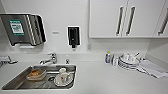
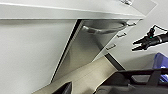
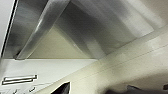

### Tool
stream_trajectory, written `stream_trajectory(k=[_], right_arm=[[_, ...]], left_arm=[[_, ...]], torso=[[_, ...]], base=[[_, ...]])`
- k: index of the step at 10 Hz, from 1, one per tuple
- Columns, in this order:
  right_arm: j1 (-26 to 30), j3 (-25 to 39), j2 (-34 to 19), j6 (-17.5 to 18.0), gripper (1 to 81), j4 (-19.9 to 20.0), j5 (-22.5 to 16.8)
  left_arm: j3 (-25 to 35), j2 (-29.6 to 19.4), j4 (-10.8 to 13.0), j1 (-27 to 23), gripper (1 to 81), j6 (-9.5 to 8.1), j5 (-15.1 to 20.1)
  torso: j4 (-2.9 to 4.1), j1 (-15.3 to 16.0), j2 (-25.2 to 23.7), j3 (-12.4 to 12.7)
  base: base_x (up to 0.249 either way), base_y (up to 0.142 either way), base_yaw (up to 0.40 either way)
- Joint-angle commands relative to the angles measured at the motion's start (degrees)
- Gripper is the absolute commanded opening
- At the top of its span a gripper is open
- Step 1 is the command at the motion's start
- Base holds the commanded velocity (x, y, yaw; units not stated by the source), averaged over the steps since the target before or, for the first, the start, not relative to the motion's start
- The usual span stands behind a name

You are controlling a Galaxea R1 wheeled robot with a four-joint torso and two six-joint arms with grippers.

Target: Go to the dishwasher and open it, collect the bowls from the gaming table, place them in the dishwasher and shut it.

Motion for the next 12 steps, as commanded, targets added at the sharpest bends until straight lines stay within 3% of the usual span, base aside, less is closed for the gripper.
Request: stream_trajectory(k=[1, 6, 8, 12], right_arm=[[6.9, 1.3, -4.3, 3.3, 81.1, 1.2, -4.1], [19.8, -1.5, -0.6, 8.5, 81.1, 2.6, -19.2], [21.7, -3.8, 2.2, 11.7, 81.1, 2.7, -20.7], [22.5, -4.9, 2.1, 26.7, 81.1, 2.7, -20.8]], left_arm=[[1.9, -1.5, 3.3, -3.9, 81.1, 0.02, 0.1], [-0.4, 0.4, 3.1, -4.6, 81.1, -0.67, 0.0], [-0.9, 0.6, 2.8, -4.6, 81.1, -0.59, 0.0], [-0.9, 0.7, 2.6, -5.5, 81.1, -0.68, -0.5]], torso=[[0.00, 0.0, 0.0, 0.0], [0.00, 0.0, 0.0, 0.0], [0.00, 0.0, 0.0, 0.0], [0.00, 0.0, 0.0, 0.0]], base=[[0.000, 0.000, 0.000], [0.000, 0.000, 0.000], [0.000, 0.000, 0.000], [0.000, 0.000, 0.000]])
